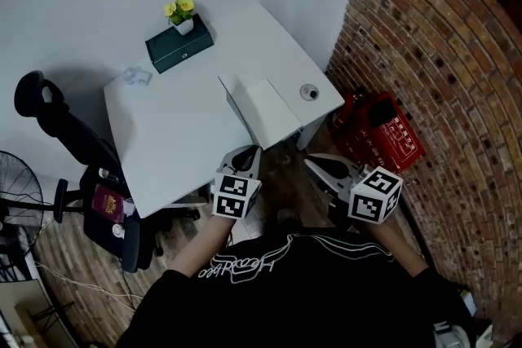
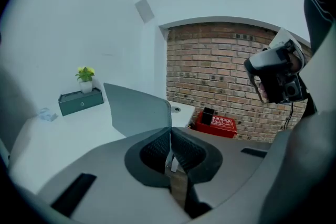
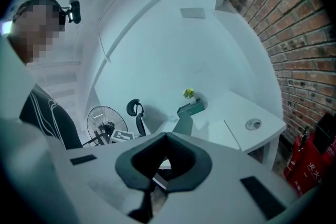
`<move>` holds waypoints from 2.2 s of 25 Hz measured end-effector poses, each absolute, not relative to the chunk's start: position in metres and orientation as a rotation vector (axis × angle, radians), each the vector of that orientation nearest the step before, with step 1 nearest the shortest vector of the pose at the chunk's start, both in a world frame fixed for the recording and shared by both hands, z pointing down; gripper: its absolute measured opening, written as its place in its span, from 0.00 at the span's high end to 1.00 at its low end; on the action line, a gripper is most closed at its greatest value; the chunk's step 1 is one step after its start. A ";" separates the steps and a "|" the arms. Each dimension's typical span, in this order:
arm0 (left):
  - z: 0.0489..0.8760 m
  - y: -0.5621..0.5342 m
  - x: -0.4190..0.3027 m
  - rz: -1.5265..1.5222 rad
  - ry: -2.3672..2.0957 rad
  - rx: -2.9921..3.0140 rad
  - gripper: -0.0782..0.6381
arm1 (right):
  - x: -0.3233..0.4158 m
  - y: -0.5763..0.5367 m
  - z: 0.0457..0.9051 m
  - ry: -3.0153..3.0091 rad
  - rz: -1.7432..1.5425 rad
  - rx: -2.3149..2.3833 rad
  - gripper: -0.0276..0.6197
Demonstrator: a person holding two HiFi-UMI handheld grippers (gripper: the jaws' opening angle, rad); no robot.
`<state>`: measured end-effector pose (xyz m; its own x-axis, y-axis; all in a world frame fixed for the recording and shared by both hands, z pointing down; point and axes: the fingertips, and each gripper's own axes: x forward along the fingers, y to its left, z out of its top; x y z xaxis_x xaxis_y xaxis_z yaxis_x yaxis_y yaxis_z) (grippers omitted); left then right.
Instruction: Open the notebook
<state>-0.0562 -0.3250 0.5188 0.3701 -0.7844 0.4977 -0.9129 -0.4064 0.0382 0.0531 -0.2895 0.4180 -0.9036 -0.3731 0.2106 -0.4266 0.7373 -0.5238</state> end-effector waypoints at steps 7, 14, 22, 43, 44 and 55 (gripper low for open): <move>0.531 -0.302 -0.082 0.492 -1.504 2.213 0.85 | 0.041 -0.269 0.427 -2.808 0.896 0.636 0.95; 0.562 -0.280 -0.111 0.483 -1.498 2.115 0.84 | 0.038 -0.244 0.443 -2.774 0.910 0.666 0.95; 0.582 -0.259 -0.131 0.444 -1.532 2.084 0.84 | 0.042 -0.212 0.465 -2.726 0.954 0.706 0.95; 0.449 -0.167 -0.067 0.290 -1.568 2.156 0.58 | 0.048 -0.174 0.402 -2.959 0.691 0.251 0.95; 0.441 -0.161 -0.056 0.297 -1.552 2.188 0.58 | 0.051 -0.170 0.400 -2.964 0.689 0.242 0.95; 0.398 -0.130 -0.012 0.166 -1.484 2.257 0.83 | 0.079 -0.148 0.378 -3.012 0.662 0.236 0.95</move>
